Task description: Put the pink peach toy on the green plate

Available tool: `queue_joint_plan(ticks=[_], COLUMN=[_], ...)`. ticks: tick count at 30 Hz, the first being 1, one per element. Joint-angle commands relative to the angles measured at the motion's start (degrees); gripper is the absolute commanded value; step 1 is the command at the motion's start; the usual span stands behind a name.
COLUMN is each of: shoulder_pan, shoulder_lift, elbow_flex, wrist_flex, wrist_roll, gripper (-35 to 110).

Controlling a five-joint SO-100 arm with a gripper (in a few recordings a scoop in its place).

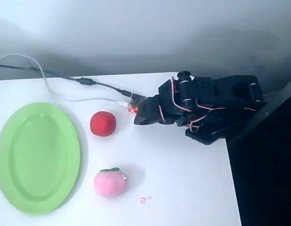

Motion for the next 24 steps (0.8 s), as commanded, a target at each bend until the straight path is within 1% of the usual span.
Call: queue_joint_plan(ticks=[1, 4, 10, 14, 16, 17, 19, 21, 22, 23, 24], shoulder_pan=[2.7, 2.6, 2.6, 2.0, 2.5, 2.5, 2.1, 1.2, 0.6, -0.5, -1.9], shoulder_lift=[1.1, 1.1, 1.1, 0.7, 1.0, 1.0, -1.4, -6.0, -8.4, -11.2, -14.2], elbow_flex=[3.2, 3.2, 3.2, 0.7, -4.0, -6.2, -11.0, -17.3, -20.7, -23.8, -27.0], wrist_flex=[1.6, 1.3, 1.1, -10.0, -15.1, -17.3, -20.9, -21.9, -23.1, -23.8, -23.9], wrist_roll=[2.1, 0.8, 1.4, 0.6, -2.9, -3.0, -0.3, -0.2, 1.5, 5.5, 9.0], gripper=[0, 0, 0, 0, 0, 0, 0, 0, 0, 0, 6])
